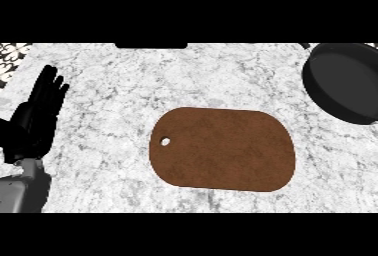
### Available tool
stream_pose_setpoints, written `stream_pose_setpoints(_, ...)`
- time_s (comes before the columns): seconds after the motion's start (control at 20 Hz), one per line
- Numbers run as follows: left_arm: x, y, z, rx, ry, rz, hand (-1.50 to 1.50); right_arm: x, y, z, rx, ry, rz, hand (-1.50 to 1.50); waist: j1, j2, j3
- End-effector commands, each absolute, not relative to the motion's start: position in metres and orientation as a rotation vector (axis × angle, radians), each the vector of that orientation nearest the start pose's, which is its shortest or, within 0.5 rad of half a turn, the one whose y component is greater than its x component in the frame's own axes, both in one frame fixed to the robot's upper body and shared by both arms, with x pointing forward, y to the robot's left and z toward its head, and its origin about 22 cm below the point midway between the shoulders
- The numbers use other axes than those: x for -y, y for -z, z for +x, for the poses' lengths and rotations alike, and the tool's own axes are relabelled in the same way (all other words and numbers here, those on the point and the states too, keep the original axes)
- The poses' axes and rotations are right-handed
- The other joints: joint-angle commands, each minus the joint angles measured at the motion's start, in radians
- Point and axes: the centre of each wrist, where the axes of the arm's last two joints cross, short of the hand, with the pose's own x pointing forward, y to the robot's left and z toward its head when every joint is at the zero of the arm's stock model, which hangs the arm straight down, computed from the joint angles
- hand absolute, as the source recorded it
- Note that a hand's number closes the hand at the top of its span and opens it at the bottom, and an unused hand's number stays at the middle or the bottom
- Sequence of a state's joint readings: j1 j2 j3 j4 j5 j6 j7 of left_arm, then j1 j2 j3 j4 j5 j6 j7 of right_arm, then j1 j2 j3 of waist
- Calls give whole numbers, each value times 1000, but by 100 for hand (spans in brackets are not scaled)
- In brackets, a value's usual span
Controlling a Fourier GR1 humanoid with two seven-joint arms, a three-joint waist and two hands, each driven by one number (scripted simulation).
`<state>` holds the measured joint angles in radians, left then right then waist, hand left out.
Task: Pick the bell pepper from the cutting board and place it in the pot
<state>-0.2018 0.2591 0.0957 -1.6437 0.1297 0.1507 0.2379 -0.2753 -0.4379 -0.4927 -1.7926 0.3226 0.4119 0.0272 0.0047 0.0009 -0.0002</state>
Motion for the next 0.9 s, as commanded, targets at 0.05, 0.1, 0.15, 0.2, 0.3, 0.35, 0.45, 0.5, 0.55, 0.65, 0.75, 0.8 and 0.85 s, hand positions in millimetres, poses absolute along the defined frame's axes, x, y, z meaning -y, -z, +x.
stream_pose_setpoints(0.05,-270,-76,281,1631,-37,179,0,402,-183,298,1763,-497,-693,150,9,3,1)
stream_pose_setpoints(0.1,-279,-84,278,1621,-71,201,0,420,-190,299,1757,-493,-722,150,9,2,1)
stream_pose_setpoints(0.15,-287,-82,296,1603,-68,177,0,400,-190,310,1747,-525,-779,150,4,3,0)
stream_pose_setpoints(0.2,-285,-90,277,1604,-44,202,0,420,-172,308,1772,-427,-704,150,10,2,1)
stream_pose_setpoints(0.3,-276,-98,273,1630,-61,185,0,419,-142,318,1809,-397,-672,150,16,3,2)
stream_pose_setpoints(0.35,-261,-80,283,1627,-44,179,0,430,-168,325,1777,-513,-858,150,21,9,2)
stream_pose_setpoints(0.45,-272,-77,289,1633,-49,176,0,419,-177,318,1736,-622,-1125,150,28,20,0)
stream_pose_setpoints(0.5,-262,-89,291,1627,-33,172,0,423,-170,320,1712,-662,-1192,150,36,20,2)
stream_pose_setpoints(0.55,-270,-96,296,1636,-37,170,0,430,-167,329,1693,-653,-1209,150,39,19,2)
stream_pose_setpoints(0.65,-267,-79,288,1627,-32,166,0,435,-145,338,1647,-674,-1237,150,34,14,2)
stream_pose_setpoints(0.75,-258,-89,283,1620,-54,168,0,457,-125,338,1619,-677,-1225,150,43,14,3)
stream_pose_setpoints(0.8,-269,-86,295,1647,-39,155,0,431,-133,366,1632,-655,-1234,150,43,16,2)
stream_pose_setpoints(0.85,-266,-75,282,1629,-33,154,0,432,-128,371,1639,-663,-1205,150,33,10,2)
